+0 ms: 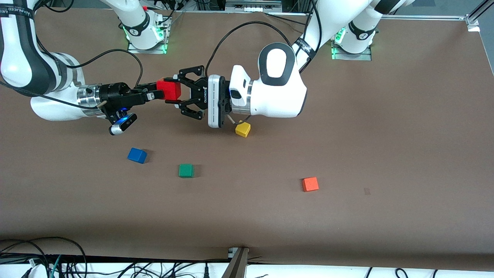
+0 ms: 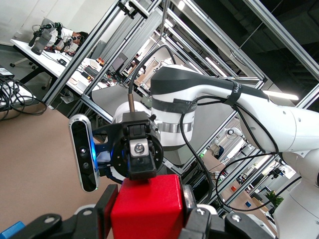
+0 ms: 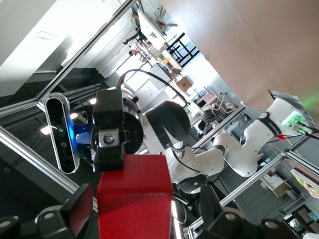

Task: Pass red block to right arm, stack on blue
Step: 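Close the right gripper on the red cube beside the left gripper, then open the left gripper and pull it back from the red cube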

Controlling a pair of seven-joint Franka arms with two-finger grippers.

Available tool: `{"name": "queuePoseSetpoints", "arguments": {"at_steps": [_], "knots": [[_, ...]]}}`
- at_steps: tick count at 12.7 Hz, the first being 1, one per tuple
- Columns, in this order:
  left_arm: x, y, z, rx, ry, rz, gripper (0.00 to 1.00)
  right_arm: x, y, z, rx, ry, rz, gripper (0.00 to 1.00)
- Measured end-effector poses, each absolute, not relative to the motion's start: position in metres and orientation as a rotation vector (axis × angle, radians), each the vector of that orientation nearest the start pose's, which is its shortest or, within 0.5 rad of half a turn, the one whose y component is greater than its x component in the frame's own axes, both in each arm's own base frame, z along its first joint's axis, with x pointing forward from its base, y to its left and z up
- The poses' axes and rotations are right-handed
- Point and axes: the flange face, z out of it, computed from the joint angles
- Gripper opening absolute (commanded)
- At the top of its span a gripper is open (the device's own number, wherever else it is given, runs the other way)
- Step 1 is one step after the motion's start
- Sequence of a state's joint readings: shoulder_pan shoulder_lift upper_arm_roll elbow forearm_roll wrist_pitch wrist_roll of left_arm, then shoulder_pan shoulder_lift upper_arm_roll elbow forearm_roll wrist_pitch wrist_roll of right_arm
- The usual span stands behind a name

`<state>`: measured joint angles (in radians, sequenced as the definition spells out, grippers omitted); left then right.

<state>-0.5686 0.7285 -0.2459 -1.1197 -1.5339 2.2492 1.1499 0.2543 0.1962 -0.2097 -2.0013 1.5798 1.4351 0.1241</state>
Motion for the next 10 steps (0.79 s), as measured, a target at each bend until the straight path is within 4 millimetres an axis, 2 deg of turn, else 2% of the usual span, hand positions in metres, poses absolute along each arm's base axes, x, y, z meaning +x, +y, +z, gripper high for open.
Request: {"name": "queuePoseSetpoints", "arguments": {"at_steps": [1, 2, 6, 7, 8, 10], "knots": [[0.573, -0.5471, 0.4647, 1.47, -0.781, 0.578, 0.0, 0.5541, 0.1493, 0.4254, -1.499, 0.454, 0.714, 0.21], [0.5727, -0.5473, 0.4644, 1.469, -0.782, 0.576, 0.0, 0.5544, 0.1493, 0.4268, -1.494, 0.453, 0.711, 0.16], [0.5722, -0.548, 0.4643, 1.467, -0.785, 0.576, 0.0, 0.5552, 0.1484, 0.4285, -1.486, 0.457, 0.711, 0.15], [0.5722, -0.548, 0.4644, 1.467, -0.785, 0.576, 0.35, 0.5552, 0.1484, 0.4286, -1.486, 0.457, 0.711, 0.15], [0.5723, -0.5479, 0.4644, 1.467, -0.783, 0.575, 0.99, 0.5552, 0.1484, 0.4286, -1.486, 0.457, 0.711, 0.15], [0.5733, -0.5469, 0.4647, 1.473, -0.767, 0.563, 1.0, 0.5552, 0.1486, 0.4287, -1.486, 0.456, 0.71, 0.15]]}}
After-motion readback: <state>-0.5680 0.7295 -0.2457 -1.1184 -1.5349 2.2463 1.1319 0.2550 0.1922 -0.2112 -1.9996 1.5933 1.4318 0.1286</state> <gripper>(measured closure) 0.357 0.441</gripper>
